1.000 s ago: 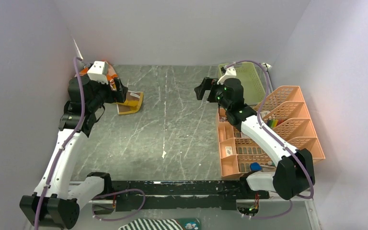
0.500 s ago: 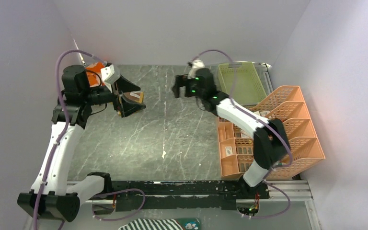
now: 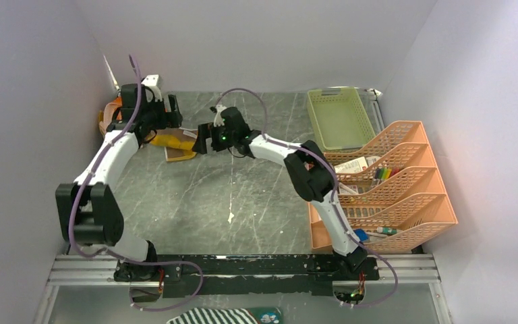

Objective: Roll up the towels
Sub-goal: Move the towel to the center of the board.

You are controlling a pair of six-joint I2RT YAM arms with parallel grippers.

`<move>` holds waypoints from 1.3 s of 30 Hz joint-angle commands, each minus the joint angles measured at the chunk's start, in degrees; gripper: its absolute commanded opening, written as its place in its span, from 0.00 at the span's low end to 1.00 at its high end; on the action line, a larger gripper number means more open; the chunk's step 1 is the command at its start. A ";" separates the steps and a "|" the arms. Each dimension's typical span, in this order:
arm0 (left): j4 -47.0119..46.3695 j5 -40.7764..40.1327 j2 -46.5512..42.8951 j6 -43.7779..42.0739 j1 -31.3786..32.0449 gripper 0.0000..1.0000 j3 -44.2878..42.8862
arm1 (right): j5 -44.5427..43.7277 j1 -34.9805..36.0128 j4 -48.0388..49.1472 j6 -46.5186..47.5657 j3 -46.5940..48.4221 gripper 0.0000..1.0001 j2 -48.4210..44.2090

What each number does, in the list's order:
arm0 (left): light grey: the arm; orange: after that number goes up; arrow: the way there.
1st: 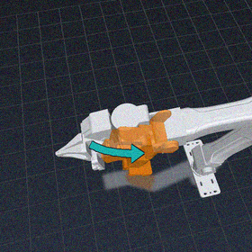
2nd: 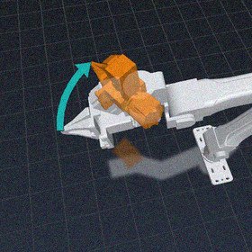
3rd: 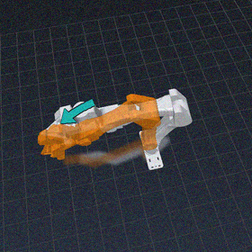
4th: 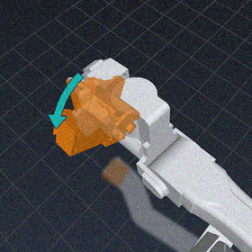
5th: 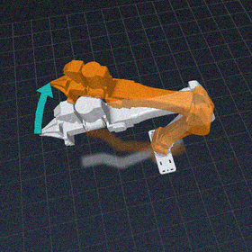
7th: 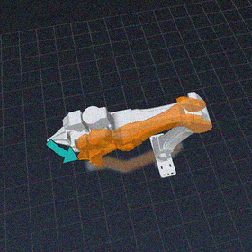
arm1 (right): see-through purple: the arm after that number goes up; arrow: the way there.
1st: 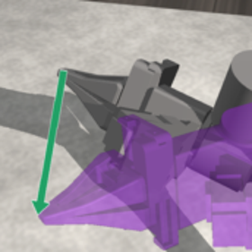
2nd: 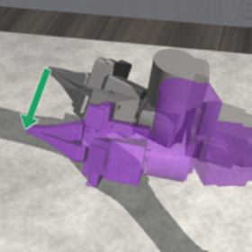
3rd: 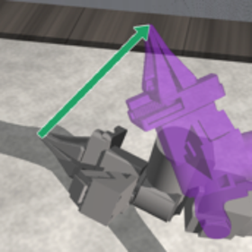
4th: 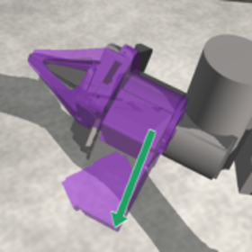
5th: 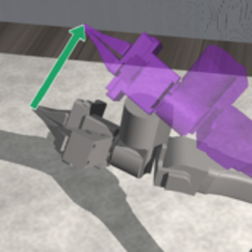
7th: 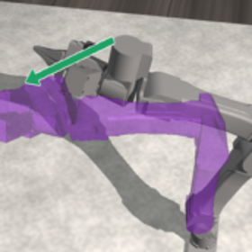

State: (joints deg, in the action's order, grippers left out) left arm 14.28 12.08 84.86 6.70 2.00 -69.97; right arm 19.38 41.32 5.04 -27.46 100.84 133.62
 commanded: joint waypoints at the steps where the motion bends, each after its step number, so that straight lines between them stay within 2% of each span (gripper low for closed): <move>1: -4.64 -19.31 4.06 3.32 -0.24 0.98 -3.46 | 5.18 1.78 0.68 -4.30 5.64 1.00 4.33; 6: -1.08 -26.62 14.70 6.84 -1.45 0.99 -8.80 | 5.23 2.34 0.88 -6.83 6.27 0.98 6.37; 11: -6.21 -27.52 21.61 12.11 -3.55 0.99 -8.23 | 5.54 2.50 3.85 -10.19 7.27 0.92 9.02; 15: -9.10 -29.45 27.29 11.75 -5.07 0.98 -11.61 | 5.51 2.61 7.69 -14.36 11.24 0.78 12.64; 17: -8.59 -30.71 30.35 11.22 -5.08 0.98 -15.27 | 6.42 2.65 8.13 -15.90 15.15 0.60 14.84; 20: -8.80 -33.46 33.96 9.41 -5.19 0.98 -19.21 | 7.08 2.50 8.59 -16.39 18.85 0.11 16.58; 21: -9.25 -33.83 34.95 8.70 -5.29 0.98 -20.16 | 7.05 2.30 8.81 -16.21 18.73 0.00 16.13; 23: -10.25 -33.52 36.32 7.30 -5.67 0.98 -21.72 | 7.44 1.87 9.91 -15.57 15.05 0.00 13.27; 25: -10.75 -33.29 38.12 5.73 -5.96 0.98 -23.81 | 7.13 1.24 11.50 -13.65 7.30 0.00 7.30; 31: -9.44 -32.61 45.17 4.07 -8.40 0.98 -30.53 | 3.73 -3.48 9.69 -4.79 -20.75 0.00 -19.22; 35: -10.50 -32.83 48.34 3.94 -10.91 0.98 -31.70 | 0.91 -5.64 0.04 1.79 -33.47 0.00 -37.83; 39: -12.76 -33.31 49.55 1.80 -12.26 0.98 -32.24 | -1.56 -5.73 -11.08 6.32 -39.73 0.00 -53.34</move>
State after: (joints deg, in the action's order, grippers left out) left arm 4.47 -19.73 133.21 11.20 -8.45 -100.12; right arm 20.47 34.59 5.65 -28.36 66.15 91.29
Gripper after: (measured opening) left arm 0.979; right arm 0.018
